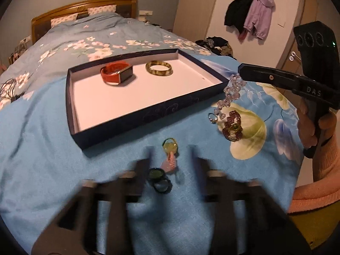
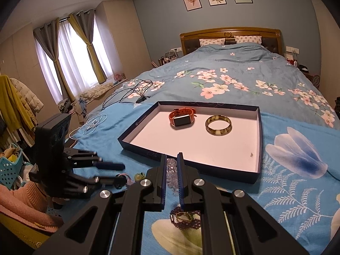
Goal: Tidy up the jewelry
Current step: 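Grasp the pink ring with the left tool, then drop the pink ring into the box with the left tool while the right tool drops the bracelet, then lift both open tools away from the box, then grasp the dark red beaded necklace with the right tool and lift it, then grasp the black green-stone ring with the left tool while the right tool holds the necklace, then carry the black ring over the box with the left tool while the right tool lowers the necklace into it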
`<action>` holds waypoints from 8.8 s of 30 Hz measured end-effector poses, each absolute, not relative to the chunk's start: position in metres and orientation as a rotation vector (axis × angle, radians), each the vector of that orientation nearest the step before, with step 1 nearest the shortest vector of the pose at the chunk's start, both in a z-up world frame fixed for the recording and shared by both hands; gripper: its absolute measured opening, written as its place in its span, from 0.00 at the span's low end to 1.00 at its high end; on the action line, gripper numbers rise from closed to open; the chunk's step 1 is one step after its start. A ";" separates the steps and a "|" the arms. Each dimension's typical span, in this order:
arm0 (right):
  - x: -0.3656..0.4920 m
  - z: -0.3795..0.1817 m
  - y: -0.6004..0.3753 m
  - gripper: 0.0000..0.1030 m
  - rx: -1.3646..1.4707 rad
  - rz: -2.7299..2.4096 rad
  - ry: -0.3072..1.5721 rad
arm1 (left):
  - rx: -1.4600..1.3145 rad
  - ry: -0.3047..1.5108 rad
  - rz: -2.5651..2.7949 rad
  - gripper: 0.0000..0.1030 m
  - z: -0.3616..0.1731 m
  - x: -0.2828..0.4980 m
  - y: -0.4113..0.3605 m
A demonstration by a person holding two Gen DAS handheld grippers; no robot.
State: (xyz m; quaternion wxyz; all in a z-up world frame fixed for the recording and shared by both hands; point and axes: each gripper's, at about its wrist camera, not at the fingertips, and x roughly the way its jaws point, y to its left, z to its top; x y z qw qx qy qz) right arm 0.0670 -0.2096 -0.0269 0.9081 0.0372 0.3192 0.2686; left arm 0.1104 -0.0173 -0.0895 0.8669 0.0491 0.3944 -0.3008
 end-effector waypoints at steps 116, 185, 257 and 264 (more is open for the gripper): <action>0.110 -0.060 -0.234 0.45 0.016 0.385 0.792 | 0.089 0.696 -0.414 0.60 -0.054 0.167 0.011; 0.048 -0.045 -0.202 0.06 0.092 0.545 0.701 | 0.081 0.895 -0.591 0.23 -0.106 0.098 -0.009; 0.142 -0.029 -0.198 0.06 0.146 0.519 0.675 | 0.051 0.794 -0.542 0.20 -0.068 0.180 -0.022; 0.152 -0.033 -0.194 0.06 0.142 0.521 0.692 | 0.068 0.810 -0.533 0.20 -0.073 0.190 -0.027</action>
